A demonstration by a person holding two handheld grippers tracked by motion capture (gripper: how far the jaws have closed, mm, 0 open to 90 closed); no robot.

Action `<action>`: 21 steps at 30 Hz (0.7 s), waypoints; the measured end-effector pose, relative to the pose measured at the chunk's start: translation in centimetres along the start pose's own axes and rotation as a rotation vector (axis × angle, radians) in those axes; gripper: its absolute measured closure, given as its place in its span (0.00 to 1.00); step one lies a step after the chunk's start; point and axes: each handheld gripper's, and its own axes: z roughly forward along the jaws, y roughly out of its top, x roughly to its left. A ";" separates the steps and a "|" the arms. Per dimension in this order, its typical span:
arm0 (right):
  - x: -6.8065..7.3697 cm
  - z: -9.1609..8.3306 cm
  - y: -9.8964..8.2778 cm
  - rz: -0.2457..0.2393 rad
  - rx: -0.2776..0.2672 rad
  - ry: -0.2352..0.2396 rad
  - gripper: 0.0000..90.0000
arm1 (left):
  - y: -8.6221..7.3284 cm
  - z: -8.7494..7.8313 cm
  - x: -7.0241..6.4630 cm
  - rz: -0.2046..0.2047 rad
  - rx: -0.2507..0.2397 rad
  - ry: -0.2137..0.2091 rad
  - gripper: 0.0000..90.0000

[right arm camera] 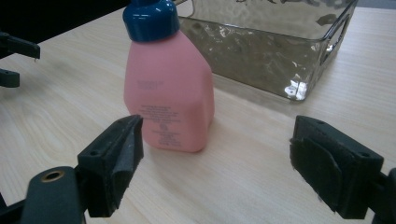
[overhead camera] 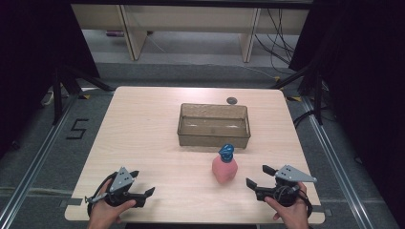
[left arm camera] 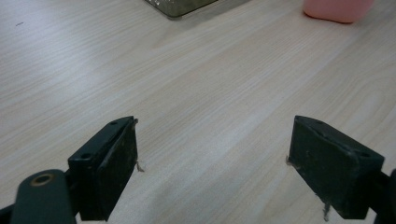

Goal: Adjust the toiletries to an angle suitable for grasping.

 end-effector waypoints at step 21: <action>0.4 0.5 1.2 -0.027 -0.013 0.017 0.22 | 0.1 -0.1 0.0 -0.001 0.010 0.002 0.17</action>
